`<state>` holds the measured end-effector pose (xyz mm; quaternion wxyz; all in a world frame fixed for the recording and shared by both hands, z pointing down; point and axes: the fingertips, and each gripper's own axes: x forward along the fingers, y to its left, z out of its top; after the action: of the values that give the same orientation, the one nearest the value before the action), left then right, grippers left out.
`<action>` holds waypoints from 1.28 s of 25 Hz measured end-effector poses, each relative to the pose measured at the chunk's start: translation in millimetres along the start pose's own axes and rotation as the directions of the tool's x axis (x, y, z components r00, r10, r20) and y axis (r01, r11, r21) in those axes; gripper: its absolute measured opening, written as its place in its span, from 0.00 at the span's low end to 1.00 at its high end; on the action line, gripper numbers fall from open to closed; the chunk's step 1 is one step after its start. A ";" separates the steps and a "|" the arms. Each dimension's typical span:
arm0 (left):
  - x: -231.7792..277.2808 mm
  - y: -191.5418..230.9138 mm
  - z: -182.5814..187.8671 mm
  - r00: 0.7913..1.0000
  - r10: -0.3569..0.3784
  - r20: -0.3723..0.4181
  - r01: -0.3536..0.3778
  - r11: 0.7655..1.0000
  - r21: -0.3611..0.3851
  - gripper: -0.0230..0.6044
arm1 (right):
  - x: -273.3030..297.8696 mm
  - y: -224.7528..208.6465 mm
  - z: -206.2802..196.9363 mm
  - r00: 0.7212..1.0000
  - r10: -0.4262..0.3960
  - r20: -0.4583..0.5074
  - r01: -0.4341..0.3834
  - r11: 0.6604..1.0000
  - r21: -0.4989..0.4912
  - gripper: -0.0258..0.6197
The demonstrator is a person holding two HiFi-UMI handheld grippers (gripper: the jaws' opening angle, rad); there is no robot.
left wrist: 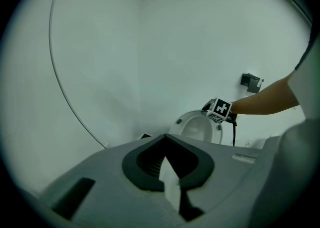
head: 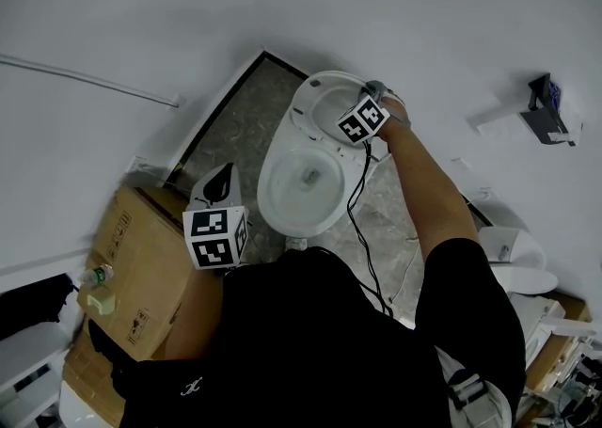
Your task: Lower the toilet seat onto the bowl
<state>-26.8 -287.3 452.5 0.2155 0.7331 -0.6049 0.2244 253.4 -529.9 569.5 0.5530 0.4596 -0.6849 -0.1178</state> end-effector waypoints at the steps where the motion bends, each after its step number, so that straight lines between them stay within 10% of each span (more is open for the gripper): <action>1: -0.4 -0.8 0.0 1.000 -0.004 0.001 0.004 1.000 0.001 0.05 | -1.6 1.5 0.4 1.000 -0.005 0.001 0.005 1.000 -0.007 0.14; 32: -76.8 24.5 -45.0 0.996 -0.082 0.020 0.082 0.996 0.027 0.05 | -107.9 116.7 15.2 1.000 0.014 0.011 -0.014 0.999 -0.041 0.13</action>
<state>-66.9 -204.5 444.6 0.2085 0.7623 -0.5735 0.2157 178.3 -389.0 572.0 0.5591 0.4428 -0.6887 -0.1304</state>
